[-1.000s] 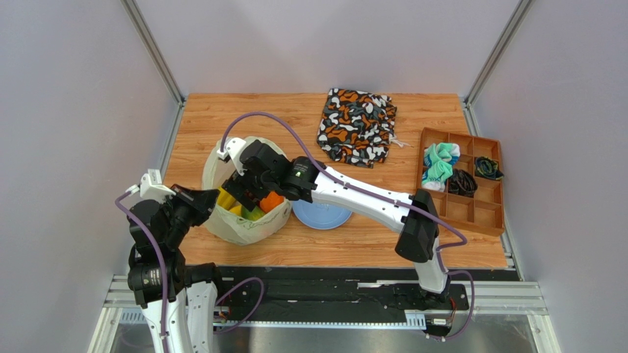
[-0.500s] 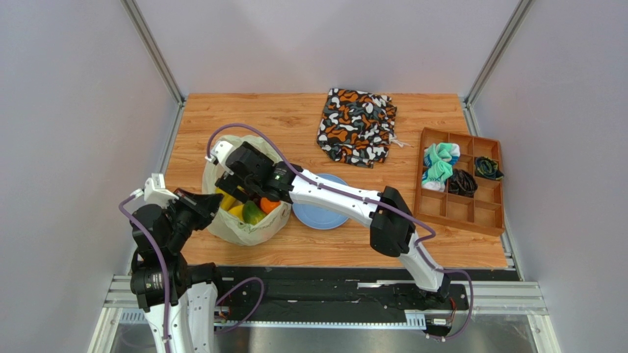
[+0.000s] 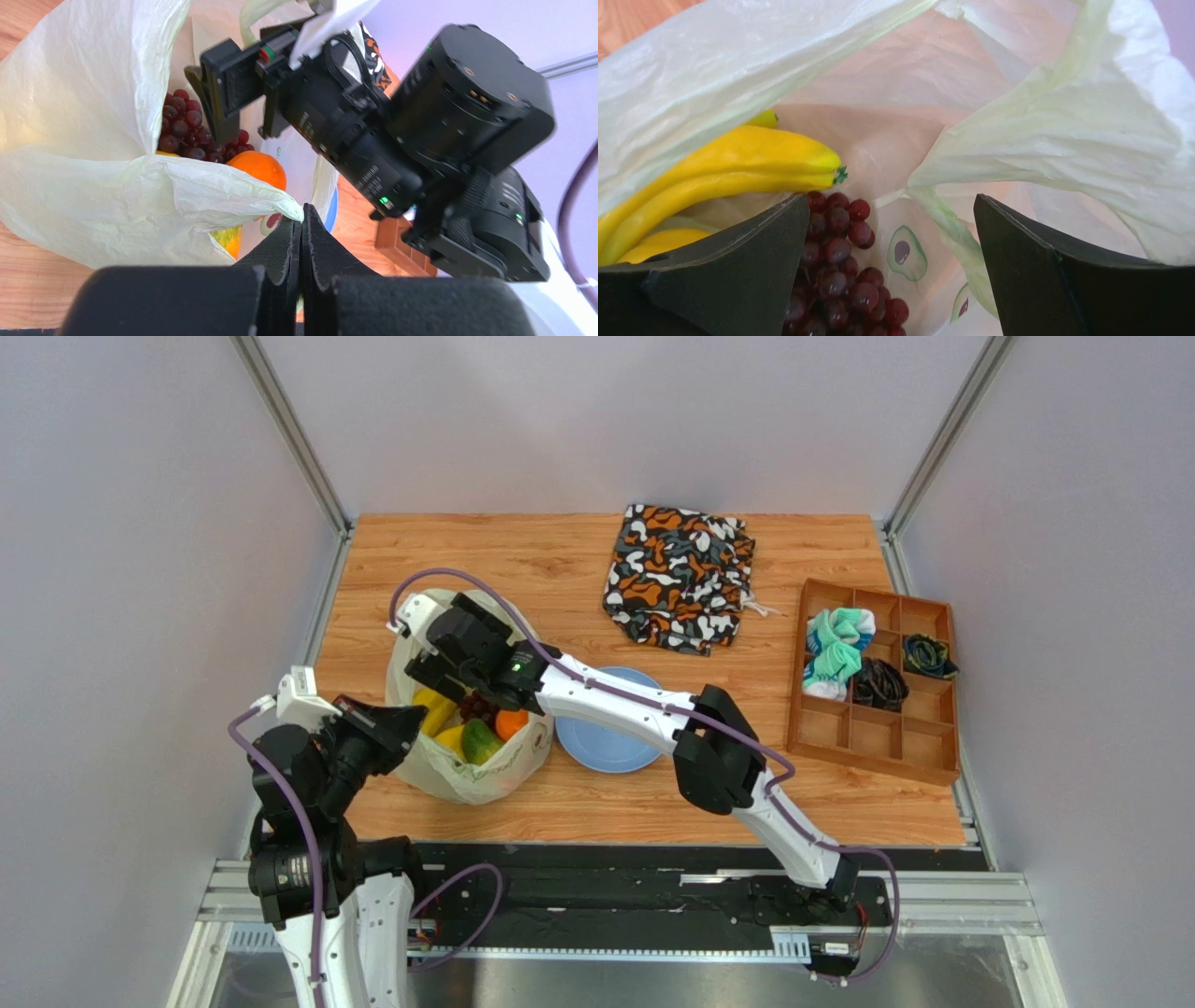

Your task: Place the fruits into the plastic bag

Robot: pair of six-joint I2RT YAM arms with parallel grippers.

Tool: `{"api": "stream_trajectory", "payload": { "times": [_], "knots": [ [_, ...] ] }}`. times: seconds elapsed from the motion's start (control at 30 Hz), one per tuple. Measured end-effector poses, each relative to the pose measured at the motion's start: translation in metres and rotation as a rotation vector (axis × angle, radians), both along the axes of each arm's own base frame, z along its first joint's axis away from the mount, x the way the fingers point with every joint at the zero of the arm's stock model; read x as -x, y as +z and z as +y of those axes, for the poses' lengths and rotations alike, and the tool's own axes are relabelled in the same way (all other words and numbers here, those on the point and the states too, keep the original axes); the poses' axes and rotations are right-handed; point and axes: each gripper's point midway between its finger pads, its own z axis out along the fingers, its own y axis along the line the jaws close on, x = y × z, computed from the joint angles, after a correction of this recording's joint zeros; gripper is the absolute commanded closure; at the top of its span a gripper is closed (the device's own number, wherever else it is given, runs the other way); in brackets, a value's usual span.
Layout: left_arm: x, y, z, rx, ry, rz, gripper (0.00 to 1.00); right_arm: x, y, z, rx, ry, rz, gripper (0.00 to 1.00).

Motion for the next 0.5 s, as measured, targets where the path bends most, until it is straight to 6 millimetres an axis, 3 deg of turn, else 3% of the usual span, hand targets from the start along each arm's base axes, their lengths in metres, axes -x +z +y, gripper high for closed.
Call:
{"api": "stream_trajectory", "payload": {
  "times": [0.1, 0.17, 0.2, 0.23, 0.37, 0.5],
  "knots": [
    [0.001, -0.002, 0.0, 0.002, 0.0, 0.008, 1.0, -0.012, -0.008, 0.004, -0.003, -0.009, -0.01, 0.23],
    [0.002, -0.003, 0.0, 0.002, 0.0, 0.015, 1.0, -0.018, -0.015, 0.005, -0.001, -0.015, -0.011, 0.4],
    [0.002, -0.002, 0.0, 0.001, 0.0, 0.015, 1.0, -0.021, -0.018, 0.004, 0.001, -0.021, -0.01, 0.56],
    [0.002, -0.001, 0.0, 0.0, 0.0, 0.014, 1.0, -0.023, -0.02, 0.002, 0.006, -0.025, -0.009, 0.81],
    [0.001, 0.001, 0.0, -0.002, 0.002, 0.012, 1.0, -0.028, -0.022, -0.003, 0.004, -0.044, 0.001, 0.98],
    [-0.004, 0.004, 0.003, -0.004, 0.012, 0.017, 1.0, -0.033, -0.018, -0.007, 0.0, -0.059, -0.002, 1.0]
  ]
}}
